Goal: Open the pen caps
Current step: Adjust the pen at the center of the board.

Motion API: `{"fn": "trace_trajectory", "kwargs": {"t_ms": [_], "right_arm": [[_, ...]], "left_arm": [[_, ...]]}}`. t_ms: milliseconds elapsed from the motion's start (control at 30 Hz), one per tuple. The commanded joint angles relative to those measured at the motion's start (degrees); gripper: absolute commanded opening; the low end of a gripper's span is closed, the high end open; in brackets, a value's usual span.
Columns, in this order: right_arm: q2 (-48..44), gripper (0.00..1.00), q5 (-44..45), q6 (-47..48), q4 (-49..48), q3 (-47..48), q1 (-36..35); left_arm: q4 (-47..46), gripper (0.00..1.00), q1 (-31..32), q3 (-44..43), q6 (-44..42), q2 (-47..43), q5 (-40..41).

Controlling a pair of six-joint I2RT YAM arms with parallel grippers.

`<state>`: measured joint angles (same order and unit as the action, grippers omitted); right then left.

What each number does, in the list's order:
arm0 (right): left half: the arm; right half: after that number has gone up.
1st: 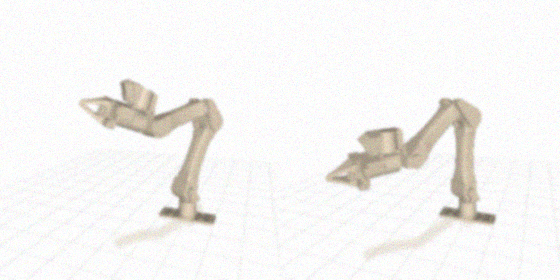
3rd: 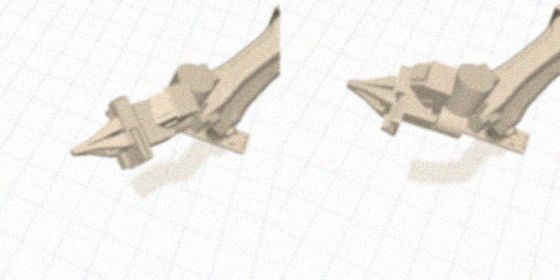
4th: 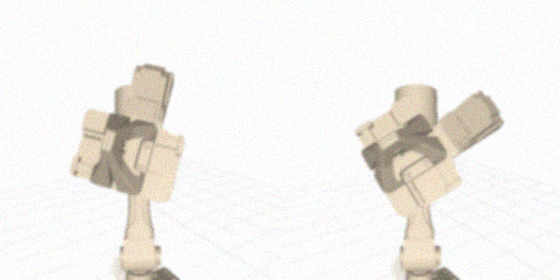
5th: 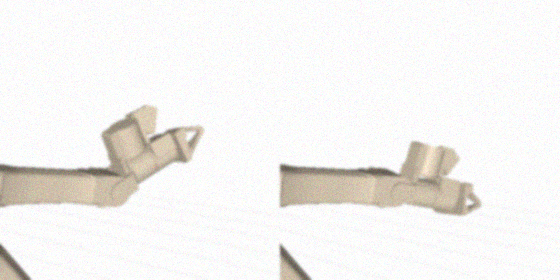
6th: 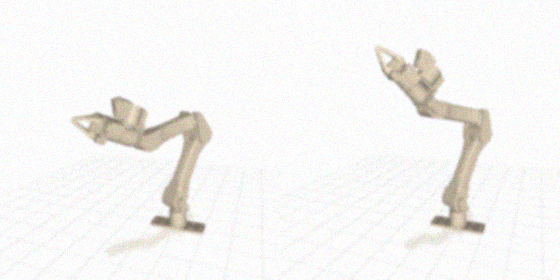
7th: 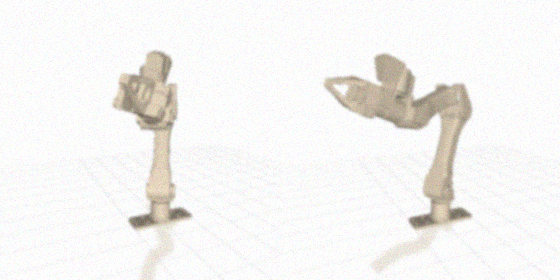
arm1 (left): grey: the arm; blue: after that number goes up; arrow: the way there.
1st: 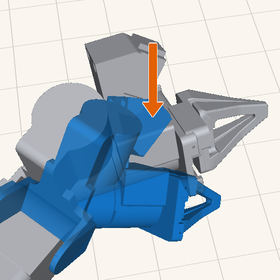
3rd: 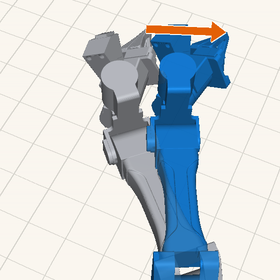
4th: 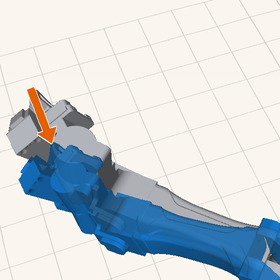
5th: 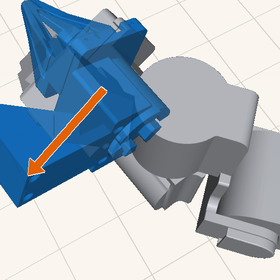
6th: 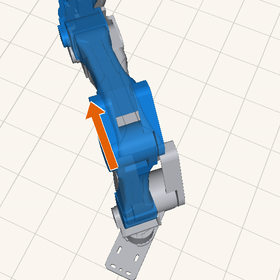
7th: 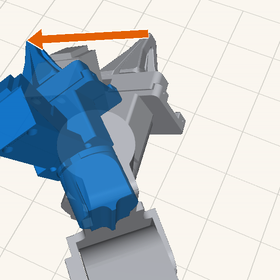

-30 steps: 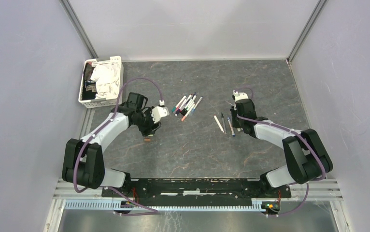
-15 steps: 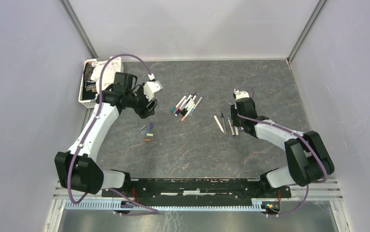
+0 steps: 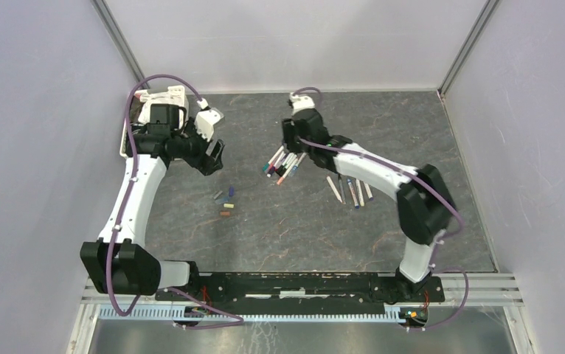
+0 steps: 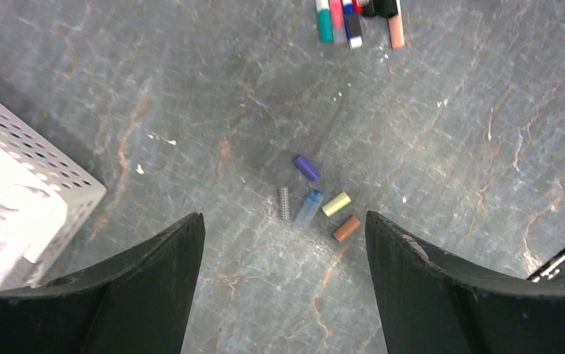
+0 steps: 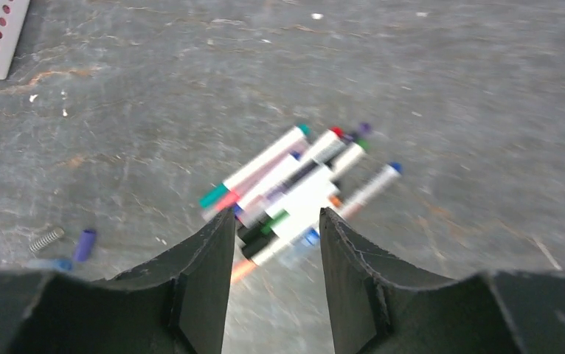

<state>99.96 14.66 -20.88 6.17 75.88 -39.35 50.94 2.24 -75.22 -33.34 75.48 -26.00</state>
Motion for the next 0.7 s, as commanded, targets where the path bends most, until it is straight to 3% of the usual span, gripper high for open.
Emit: {"fn": "trace_trajectory", "kwargs": {"t_ms": [0, 233, 667], "right_arm": [[12.9, 0.52, -2.9, -2.2, 5.7, 13.0, -1.6], [27.3, 0.52, -7.4, -1.2, 7.4, 26.7, -2.3], [31.3, 0.51, -8.2, -3.9, 5.3, 25.9, -2.6]], "left_arm": [[1.5, 0.85, -0.3, 2.3, 2.2, -2.5, -0.9], [0.9, 0.85, -0.2, 5.6, 2.5, -3.7, -3.2], [0.4, 0.85, -0.3, 7.5, 2.3, -4.7, -3.9]]}}
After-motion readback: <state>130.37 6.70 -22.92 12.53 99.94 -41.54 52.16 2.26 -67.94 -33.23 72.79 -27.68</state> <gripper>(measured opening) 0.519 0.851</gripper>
